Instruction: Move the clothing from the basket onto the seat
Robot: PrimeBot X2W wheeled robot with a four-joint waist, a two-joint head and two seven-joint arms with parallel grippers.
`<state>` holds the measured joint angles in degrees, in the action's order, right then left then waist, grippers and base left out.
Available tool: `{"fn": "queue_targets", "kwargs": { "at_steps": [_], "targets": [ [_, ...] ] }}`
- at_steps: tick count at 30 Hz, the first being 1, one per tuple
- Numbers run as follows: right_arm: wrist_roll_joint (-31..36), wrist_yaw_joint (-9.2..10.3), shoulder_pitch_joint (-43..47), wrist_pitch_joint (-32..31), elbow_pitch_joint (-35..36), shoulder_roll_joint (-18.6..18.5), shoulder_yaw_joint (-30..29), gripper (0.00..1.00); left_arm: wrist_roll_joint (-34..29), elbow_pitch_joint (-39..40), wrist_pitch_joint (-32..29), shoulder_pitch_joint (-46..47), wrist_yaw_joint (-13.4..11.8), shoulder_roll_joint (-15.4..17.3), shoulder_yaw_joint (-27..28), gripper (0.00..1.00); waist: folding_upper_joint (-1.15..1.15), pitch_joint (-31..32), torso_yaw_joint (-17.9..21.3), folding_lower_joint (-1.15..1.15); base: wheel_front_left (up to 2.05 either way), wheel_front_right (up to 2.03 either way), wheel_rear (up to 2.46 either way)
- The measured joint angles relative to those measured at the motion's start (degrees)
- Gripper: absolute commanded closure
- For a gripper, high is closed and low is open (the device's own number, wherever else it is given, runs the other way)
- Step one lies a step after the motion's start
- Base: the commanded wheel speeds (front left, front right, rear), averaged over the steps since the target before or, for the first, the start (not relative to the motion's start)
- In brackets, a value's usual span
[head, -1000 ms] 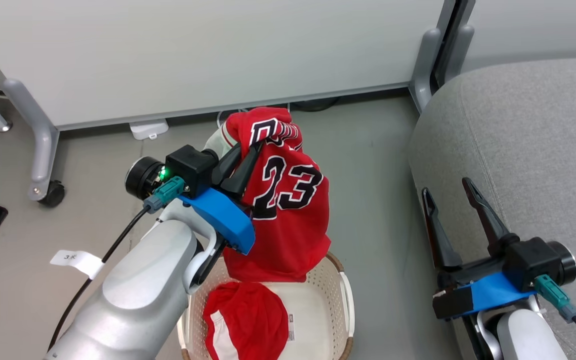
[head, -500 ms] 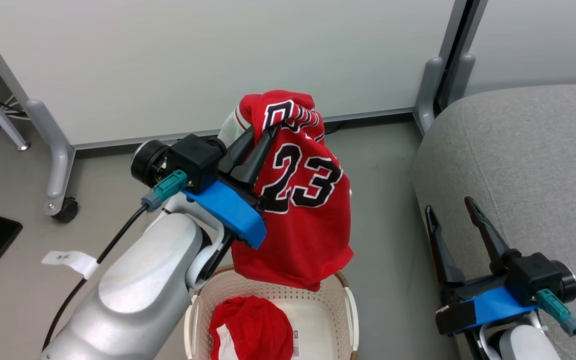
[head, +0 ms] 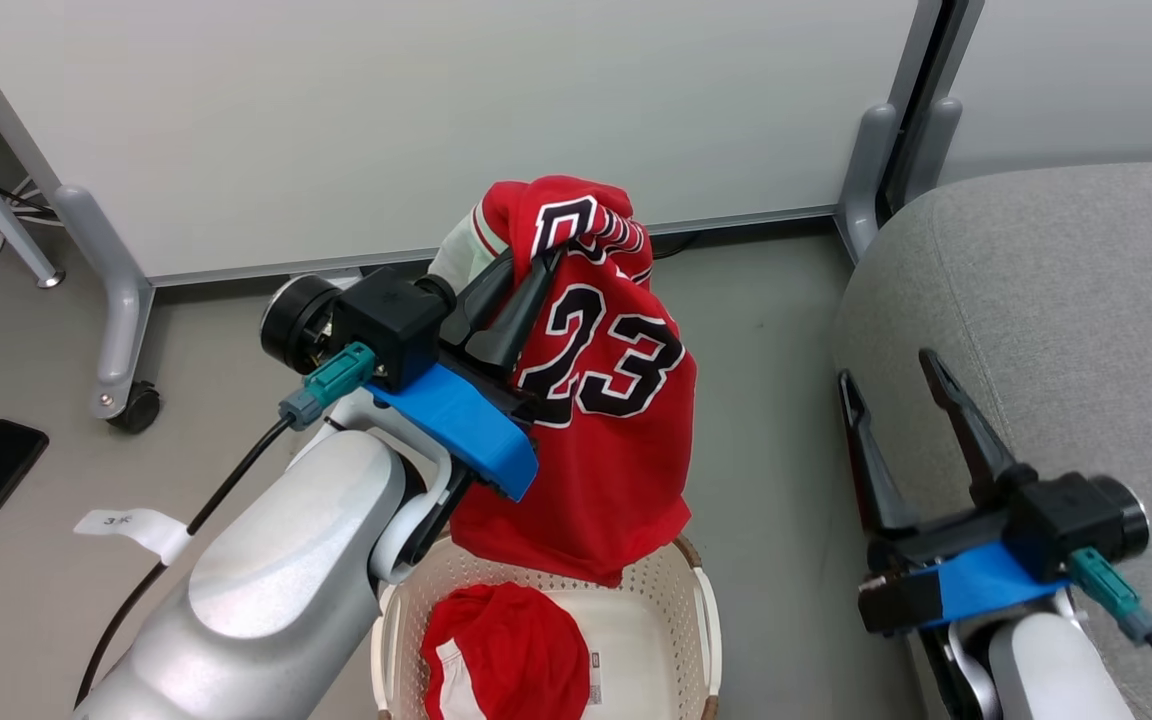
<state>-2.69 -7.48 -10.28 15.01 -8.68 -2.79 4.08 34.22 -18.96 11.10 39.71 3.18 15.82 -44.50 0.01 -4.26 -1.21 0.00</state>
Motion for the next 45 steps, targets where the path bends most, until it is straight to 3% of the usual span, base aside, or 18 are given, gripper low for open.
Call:
{"fn": "queue_targets", "kwargs": {
  "at_steps": [12, 21, 33, 35, 36, 45],
  "targets": [
    [-0.3, 0.0, -10.4, 0.01, -0.48, -2.22, 10.49, 0.0, -0.41, 0.19, 0.03, 1.04, -0.29, -0.38, -0.75, 1.0, 0.0, -1.49, -0.74, 0.01, 0.0, 0.0, 0.0],
    [-3.93, -0.01, -16.25, 0.01, -8.26, -6.01, 18.35, 0.0, -0.9, -0.46, 0.36, 2.99, 0.33, -2.15, -2.0, 1.0, 0.0, -2.6, -2.76, 0.01, 0.0, 0.0, 0.0],
    [-5.84, -0.01, -19.29, 0.01, -17.2, -5.87, 22.01, 0.0, -1.11, -0.37, 1.04, 4.21, 0.99, -3.96, -3.79, 1.0, 0.0, -2.47, -4.82, 0.01, 0.0, 0.0, 0.0],
    [-6.67, -0.01, -19.67, 0.0, -18.13, -5.58, 22.62, 0.74, -1.11, -0.36, 1.1, 4.35, 1.2, -4.07, -3.98, 1.0, 0.0, -2.5, -4.99, 0.01, 0.0, 0.0, 0.0],
    [-7.0, -0.01, -19.89, 0.01, -18.39, -5.55, 23.13, 1.0, -1.11, -0.37, 1.11, 4.46, 1.25, -4.13, -4.03, 1.0, 0.0, -2.5, -5.07, 0.01, 0.0, 0.0, 0.0],
    [-8.62, -0.01, -20.63, 0.0, -18.08, -5.23, 24.12, 1.0, -1.01, -0.89, 1.4, 4.73, 1.33, -4.12, -4.27, 1.0, 0.0, -2.6, -4.87, 0.01, 0.0, 0.0, 0.0]
  ]
}}
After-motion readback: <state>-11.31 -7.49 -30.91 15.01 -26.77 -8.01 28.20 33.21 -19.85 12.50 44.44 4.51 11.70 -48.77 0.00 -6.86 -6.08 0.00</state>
